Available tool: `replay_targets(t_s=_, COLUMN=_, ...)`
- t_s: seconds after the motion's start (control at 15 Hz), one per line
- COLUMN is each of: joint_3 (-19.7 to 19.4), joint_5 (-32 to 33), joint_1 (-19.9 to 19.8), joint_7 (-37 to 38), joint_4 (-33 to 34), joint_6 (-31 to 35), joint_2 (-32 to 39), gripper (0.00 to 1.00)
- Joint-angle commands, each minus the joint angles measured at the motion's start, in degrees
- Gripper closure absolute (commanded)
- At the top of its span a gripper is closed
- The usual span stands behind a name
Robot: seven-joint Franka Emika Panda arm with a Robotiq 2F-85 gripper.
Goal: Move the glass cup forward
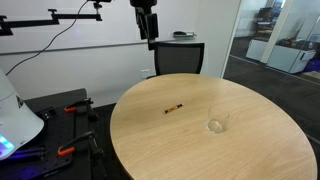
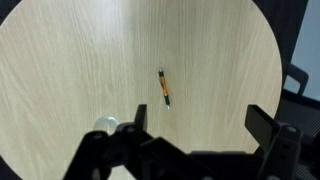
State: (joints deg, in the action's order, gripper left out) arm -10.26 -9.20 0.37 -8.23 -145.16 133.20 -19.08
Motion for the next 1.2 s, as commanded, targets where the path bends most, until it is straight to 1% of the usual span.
replay_targets(t_s=0.0, joint_3=4.36, joint_5=-0.63, joint_1=-1.80, joint_7=11.20, joint_4=1.40, joint_6=8.54, joint_2=3.73, gripper=0.00)
replay_targets(t_s=0.33, joint_3=9.18, joint_5=2.55, joint_1=-4.47, joint_7=29.39, joint_4=3.74, joint_6=21.74, joint_2=10.91, gripper=0.00)
replay_targets(t_s=0.47, joint_3=10.26, joint_5=6.36, joint_1=-6.41, joint_7=37.53, joint_4=5.36, joint_6=25.36, joint_2=14.25, gripper=0.00)
replay_targets(t_s=0.53, joint_3=10.49, joint_5=9.32, joint_1=-7.50, joint_7=42.10, joint_4=6.27, joint_6=27.03, joint_2=16.04, gripper=0.00)
replay_targets(t_s=0.67, joint_3=9.83, joint_5=16.20, joint_1=-9.39, joint_7=51.62, joint_4=8.37, joint_6=29.06, joint_2=19.52, gripper=0.00)
replay_targets(t_s=0.8, joint_3=8.21, joint_5=23.06, joint_1=-10.69, joint_7=60.90, joint_4=10.96, joint_6=28.91, joint_2=22.55, gripper=0.00)
replay_targets(t_s=1.0, joint_3=4.64, joint_5=31.79, joint_1=-10.46, joint_7=74.81, joint_4=15.40, joint_6=26.35, joint_2=27.12, gripper=0.00)
replay_targets(t_s=1.07, joint_3=3.26, joint_5=36.07, joint_1=-9.74, joint_7=79.27, joint_4=16.37, joint_6=25.18, joint_2=28.23, gripper=0.00)
replay_targets(t_s=1.13, joint_3=2.26, joint_5=30.52, joint_1=-8.11, joint_7=71.39, joint_4=12.91, joint_6=27.60, joint_2=25.45, gripper=0.00)
